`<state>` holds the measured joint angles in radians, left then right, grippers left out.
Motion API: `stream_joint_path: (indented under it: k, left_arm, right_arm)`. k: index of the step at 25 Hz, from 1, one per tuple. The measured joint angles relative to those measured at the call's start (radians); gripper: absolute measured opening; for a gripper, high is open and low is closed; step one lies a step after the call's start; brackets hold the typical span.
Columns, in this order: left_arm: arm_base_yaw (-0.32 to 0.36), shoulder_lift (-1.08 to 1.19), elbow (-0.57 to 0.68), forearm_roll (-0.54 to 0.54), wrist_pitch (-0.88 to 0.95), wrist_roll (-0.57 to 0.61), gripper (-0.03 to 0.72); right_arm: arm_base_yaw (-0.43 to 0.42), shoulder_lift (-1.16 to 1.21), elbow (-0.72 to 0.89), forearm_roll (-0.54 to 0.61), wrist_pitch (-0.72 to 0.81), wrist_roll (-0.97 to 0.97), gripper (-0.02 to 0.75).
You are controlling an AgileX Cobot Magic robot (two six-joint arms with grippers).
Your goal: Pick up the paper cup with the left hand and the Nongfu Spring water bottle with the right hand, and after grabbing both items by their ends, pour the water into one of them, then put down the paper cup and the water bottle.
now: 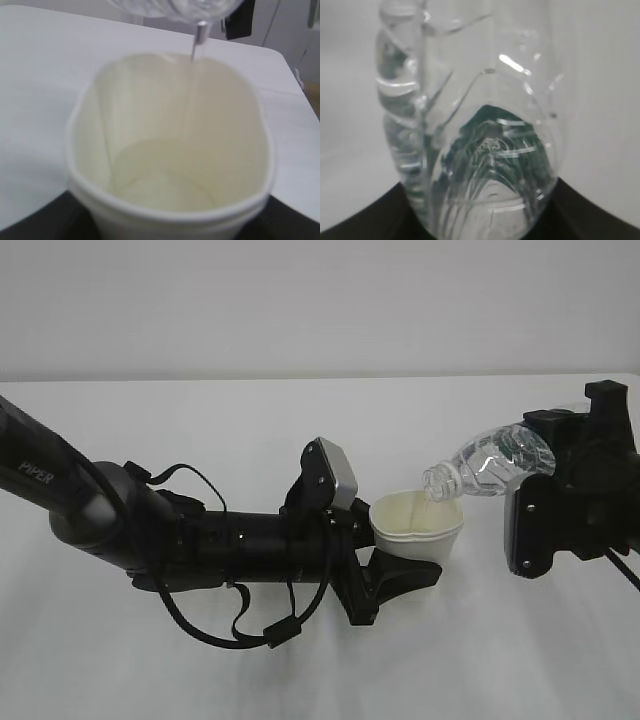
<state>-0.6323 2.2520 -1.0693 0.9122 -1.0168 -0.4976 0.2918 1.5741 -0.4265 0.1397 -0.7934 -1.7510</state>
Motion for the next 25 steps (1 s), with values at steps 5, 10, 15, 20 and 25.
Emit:
stream_joint_path:
  k: [5,10,15,20,25]
  left_arm:
    - [0.0,0.0,0.0,0.0,0.0,0.0,0.439]
    - [0.0,0.0,0.0,0.0,0.0,0.0,0.438]
    - [0.0,0.0,0.0,0.0,0.0,0.0,0.439]
    - [0.0,0.0,0.0,0.0,-0.002,0.0,0.438]
    - [0.0,0.0,0.0,0.0,-0.008,0.0,0.439]
  right_arm:
    - [0.0,0.0,0.0,0.0,0.0,-0.005,0.392]
    - [0.0,0.0,0.0,0.0,0.0,-0.005,0.392]
    - [0.0,0.0,0.0,0.0,0.0,-0.005,0.392]
    - [0.0,0.0,0.0,0.0,0.0,-0.005,0.392]
    - [0.0,0.0,0.0,-0.002,0.0,-0.005,0.392]
